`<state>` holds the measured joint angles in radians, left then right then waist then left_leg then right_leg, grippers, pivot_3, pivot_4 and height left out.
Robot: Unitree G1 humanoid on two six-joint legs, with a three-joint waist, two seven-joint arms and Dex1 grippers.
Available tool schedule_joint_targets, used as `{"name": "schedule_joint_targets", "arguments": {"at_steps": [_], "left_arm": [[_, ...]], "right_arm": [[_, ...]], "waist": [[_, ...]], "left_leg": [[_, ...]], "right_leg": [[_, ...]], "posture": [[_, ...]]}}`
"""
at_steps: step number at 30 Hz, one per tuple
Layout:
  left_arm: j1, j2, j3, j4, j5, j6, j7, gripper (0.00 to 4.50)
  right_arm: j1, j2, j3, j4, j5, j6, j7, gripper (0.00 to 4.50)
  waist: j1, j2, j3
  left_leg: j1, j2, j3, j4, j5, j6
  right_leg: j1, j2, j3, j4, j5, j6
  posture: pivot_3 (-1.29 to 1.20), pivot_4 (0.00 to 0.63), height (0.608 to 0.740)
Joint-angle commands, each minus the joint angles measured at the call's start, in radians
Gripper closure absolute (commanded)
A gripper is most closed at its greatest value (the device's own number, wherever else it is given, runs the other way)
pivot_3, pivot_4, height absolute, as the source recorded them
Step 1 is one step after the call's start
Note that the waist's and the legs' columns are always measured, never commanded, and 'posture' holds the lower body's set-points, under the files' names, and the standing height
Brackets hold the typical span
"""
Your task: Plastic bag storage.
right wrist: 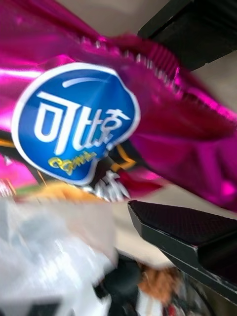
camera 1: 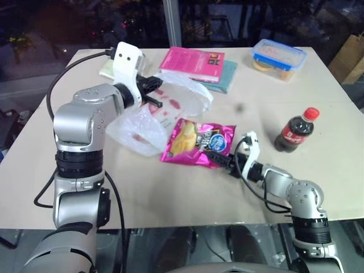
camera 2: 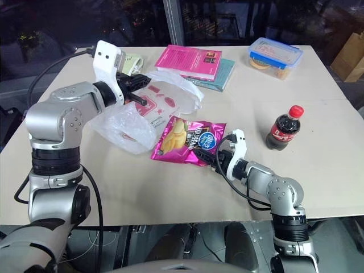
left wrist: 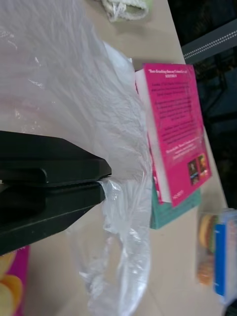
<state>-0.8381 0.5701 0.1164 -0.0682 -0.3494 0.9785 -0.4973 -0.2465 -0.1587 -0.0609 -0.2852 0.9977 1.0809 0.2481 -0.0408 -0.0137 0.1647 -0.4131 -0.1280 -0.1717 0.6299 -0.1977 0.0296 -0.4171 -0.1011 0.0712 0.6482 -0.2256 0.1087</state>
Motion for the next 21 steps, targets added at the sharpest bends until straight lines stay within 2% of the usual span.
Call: {"name": "schedule_joint_targets", "arguments": {"at_steps": [1, 5, 10, 13, 15, 19, 21], "left_arm": [[-0.019, -0.001, 0.021, -0.020, -0.016, -0.013, 0.001, 4.50], [-0.017, -0.006, 0.015, -0.025, -0.020, -0.013, 0.004, 4.50], [-0.007, -0.006, 0.026, -0.041, -0.026, -0.002, 0.009, 4.50], [-0.001, -0.003, 0.032, -0.049, -0.028, 0.002, 0.015, 4.50], [0.005, -0.003, 0.035, -0.056, -0.031, 0.005, 0.021, 4.50], [0.014, -0.003, 0.038, -0.066, -0.039, 0.010, 0.032, 4.50], [0.019, -0.004, 0.040, -0.073, -0.042, 0.013, 0.036, 4.50]], "right_arm": [[-0.019, 0.003, 0.017, -0.041, -0.008, 0.005, -0.028, 0.65], [-0.066, 0.012, 0.092, 0.063, -0.193, -0.112, -0.049, 0.65], [-0.107, 0.051, 0.101, 0.152, -0.243, -0.179, -0.007, 0.65], [-0.113, 0.062, 0.118, 0.166, -0.263, -0.188, 0.023, 1.49], [-0.114, 0.064, 0.131, 0.171, -0.282, -0.203, 0.042, 2.53], [-0.112, 0.057, 0.153, 0.170, -0.324, -0.225, 0.068, 4.32], [-0.108, 0.057, 0.153, 0.163, -0.331, -0.229, 0.072, 4.43]], "waist": [[0.001, 0.000, 0.000], [0.000, 0.000, 0.000], [0.000, 0.000, 0.000], [0.000, 0.000, 0.000], [-0.001, 0.000, 0.000], [-0.003, 0.000, 0.000], [-0.001, 0.000, 0.000]], "left_leg": [[0.000, 0.000, 0.000, 0.000, 0.000, 0.000], [0.000, 0.000, 0.000, 0.000, 0.000, 0.000], [0.000, 0.000, 0.000, 0.000, 0.000, 0.000], [0.000, 0.000, 0.000, 0.000, 0.000, 0.000], [0.000, 0.000, 0.000, 0.000, 0.001, -0.002], [0.000, 0.000, 0.000, 0.000, 0.001, -0.002], [0.001, 0.000, 0.000, 0.000, 0.001, -0.001]], "right_leg": [[0.000, 0.000, 0.000, 0.000, 0.000, 0.000], [0.000, 0.000, 0.000, 0.000, 0.000, 0.000], [0.000, 0.000, 0.000, 0.000, 0.000, 0.000], [0.000, 0.000, -0.001, 0.000, 0.000, 0.000], [0.000, 0.000, 0.000, 0.000, 0.000, 0.000], [0.000, 0.001, 0.000, 0.000, 0.000, 0.000], [0.000, 0.001, -0.001, 0.000, 0.000, 0.000]], "posture": [[0.00, 0.150, 0.740], [0.00, 0.150, 0.740], [0.00, 0.150, 0.740], [0.00, 0.150, 0.740], [0.00, 0.150, 0.740], [0.00, 0.150, 0.740], [0.00, 0.150, 0.740]]}}
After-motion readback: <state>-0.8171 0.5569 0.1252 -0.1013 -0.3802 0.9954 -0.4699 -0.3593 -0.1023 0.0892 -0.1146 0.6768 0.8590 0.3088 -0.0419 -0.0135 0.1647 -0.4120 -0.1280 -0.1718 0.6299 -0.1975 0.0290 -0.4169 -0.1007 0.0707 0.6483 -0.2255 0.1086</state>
